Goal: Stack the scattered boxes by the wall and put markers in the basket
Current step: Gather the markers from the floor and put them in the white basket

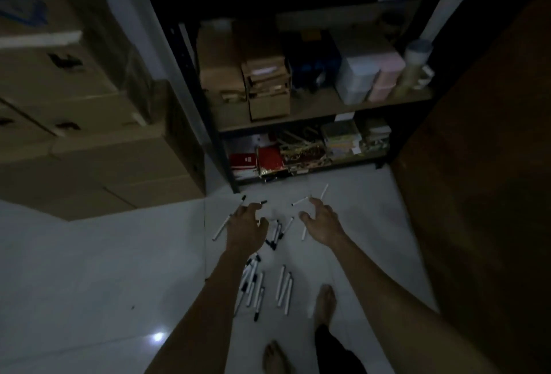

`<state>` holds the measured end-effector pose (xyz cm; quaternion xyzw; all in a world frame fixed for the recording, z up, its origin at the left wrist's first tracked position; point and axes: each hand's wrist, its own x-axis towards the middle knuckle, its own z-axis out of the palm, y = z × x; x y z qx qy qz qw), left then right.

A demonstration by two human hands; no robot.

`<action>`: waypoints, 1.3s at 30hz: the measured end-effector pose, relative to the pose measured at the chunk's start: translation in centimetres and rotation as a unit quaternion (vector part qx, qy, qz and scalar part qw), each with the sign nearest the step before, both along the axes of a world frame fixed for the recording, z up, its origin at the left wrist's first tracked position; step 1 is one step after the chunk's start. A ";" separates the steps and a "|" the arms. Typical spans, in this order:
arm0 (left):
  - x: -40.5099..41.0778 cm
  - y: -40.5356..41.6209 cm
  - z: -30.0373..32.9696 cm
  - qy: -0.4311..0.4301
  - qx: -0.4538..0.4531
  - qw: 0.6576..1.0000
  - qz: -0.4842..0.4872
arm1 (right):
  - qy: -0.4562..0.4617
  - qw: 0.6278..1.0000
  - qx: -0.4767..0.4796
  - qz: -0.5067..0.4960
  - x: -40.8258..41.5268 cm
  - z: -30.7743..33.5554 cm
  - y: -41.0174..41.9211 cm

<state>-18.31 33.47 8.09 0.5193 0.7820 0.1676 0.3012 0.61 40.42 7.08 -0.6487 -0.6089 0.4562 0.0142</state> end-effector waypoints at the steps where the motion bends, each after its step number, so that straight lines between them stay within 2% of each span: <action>1: 0.0 -0.4 -1.6 0.000 -0.009 1.000 0.005 | -0.003 1.000 -0.008 -0.002 0.0 -1.7 -0.3; 12: 0.8 1.5 -25.9 0.008 -0.061 0.998 0.008 | -0.013 0.997 -0.059 -0.051 -1.0 -26.0 1.6; 19: 1.8 6.1 -43.1 0.021 -0.035 0.999 0.000 | -0.009 0.996 -0.035 -0.083 -1.3 -42.3 5.1; 25: 2.1 6.5 -55.2 0.019 -0.046 0.999 0.018 | -0.030 0.987 -0.010 -0.158 -2.1 -53.4 6.2; 28: 1.9 6.2 -59.8 0.025 -0.032 0.997 0.066 | -0.040 0.983 0.005 -0.180 -2.3 -57.8 6.6; 31: 1.4 6.8 -63.3 0.070 0.000 0.991 0.116 | -0.066 0.985 0.016 -0.159 -2.7 -61.3 7.5; 33: 1.1 7.4 -65.2 0.080 -0.019 0.987 0.136 | -0.080 0.988 0.021 -0.132 -3.3 -63.2 8.0; 35: 0.6 7.9 -66.5 0.077 -0.045 0.986 0.138 | -0.101 0.988 0.031 -0.113 -4.0 -64.2 8.4; 39: 0.5 8.4 -68.0 0.128 -0.055 0.986 0.089 | -0.160 0.977 0.092 -0.103 -5.6 -65.6 8.8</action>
